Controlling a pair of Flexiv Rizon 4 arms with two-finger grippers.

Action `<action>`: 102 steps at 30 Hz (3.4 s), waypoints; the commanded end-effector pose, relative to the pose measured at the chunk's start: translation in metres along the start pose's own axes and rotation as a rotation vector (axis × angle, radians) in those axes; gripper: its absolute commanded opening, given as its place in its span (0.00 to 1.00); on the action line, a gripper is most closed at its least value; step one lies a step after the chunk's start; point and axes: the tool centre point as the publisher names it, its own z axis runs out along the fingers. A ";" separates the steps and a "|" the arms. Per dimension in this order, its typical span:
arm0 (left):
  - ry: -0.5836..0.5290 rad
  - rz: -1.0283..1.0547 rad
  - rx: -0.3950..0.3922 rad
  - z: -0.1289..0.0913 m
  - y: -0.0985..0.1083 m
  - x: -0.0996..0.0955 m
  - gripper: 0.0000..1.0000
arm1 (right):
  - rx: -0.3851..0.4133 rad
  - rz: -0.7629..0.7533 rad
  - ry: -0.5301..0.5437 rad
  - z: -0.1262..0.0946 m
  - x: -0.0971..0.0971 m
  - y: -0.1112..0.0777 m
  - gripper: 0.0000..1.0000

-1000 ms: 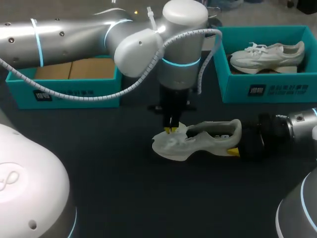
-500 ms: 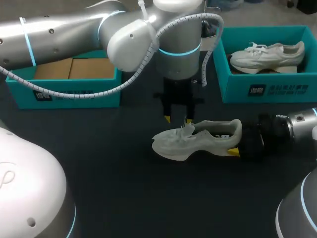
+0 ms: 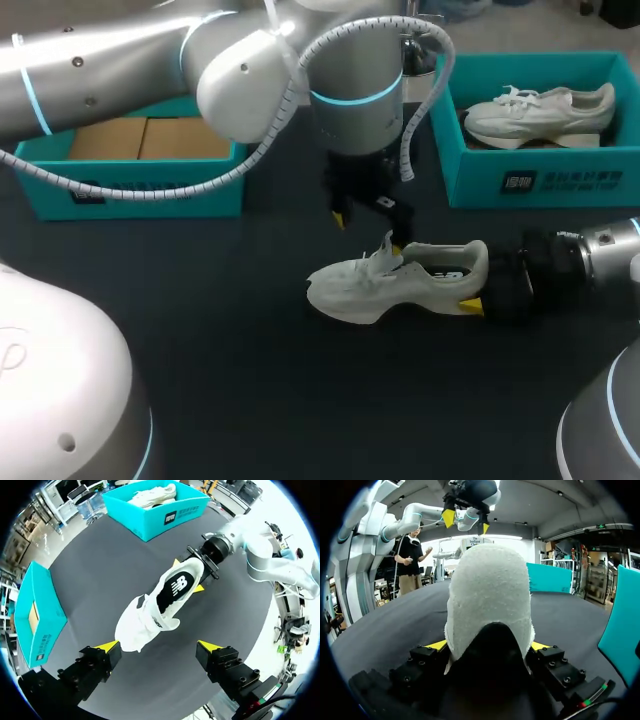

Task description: Take the shoe out of the shoebox, open the shoe tongue, remove and reinsert the insole, then place the shoe into the shoebox

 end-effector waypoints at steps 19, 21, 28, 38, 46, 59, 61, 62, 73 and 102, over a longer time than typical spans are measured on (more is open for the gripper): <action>0.065 0.522 0.097 -0.009 -0.029 0.028 1.00 | 0.001 0.000 0.000 0.003 0.000 -0.003 0.00; 0.074 0.594 0.095 -0.006 -0.033 0.033 1.00 | 0.001 0.000 0.000 0.003 0.000 -0.003 0.00; 0.077 0.732 0.057 0.012 -0.052 0.040 1.00 | 0.001 0.000 0.000 0.003 0.000 -0.003 0.00; -0.001 0.605 -0.014 0.050 -0.085 0.037 0.00 | 0.001 0.000 0.000 0.003 0.000 -0.003 0.00; 0.009 0.605 -0.045 0.067 -0.082 0.042 0.00 | 0.001 0.000 0.000 0.003 0.000 -0.003 0.00; 0.003 0.641 -0.091 0.097 -0.086 0.039 0.00 | 0.001 0.000 0.000 0.003 0.000 -0.003 0.00; 0.001 0.647 -0.101 0.104 -0.087 0.040 0.00 | 0.001 0.000 0.000 0.003 0.000 -0.003 0.00; 0.002 0.648 -0.112 0.108 -0.087 0.040 0.00 | 0.001 0.000 0.000 0.003 0.000 -0.003 0.00; 0.016 0.710 -0.194 0.138 -0.061 0.046 0.00 | 0.001 0.000 0.000 0.003 0.000 -0.003 0.00; 0.009 0.772 -0.185 0.154 -0.059 0.045 0.34 | 0.001 0.000 0.000 0.003 0.000 -0.003 0.00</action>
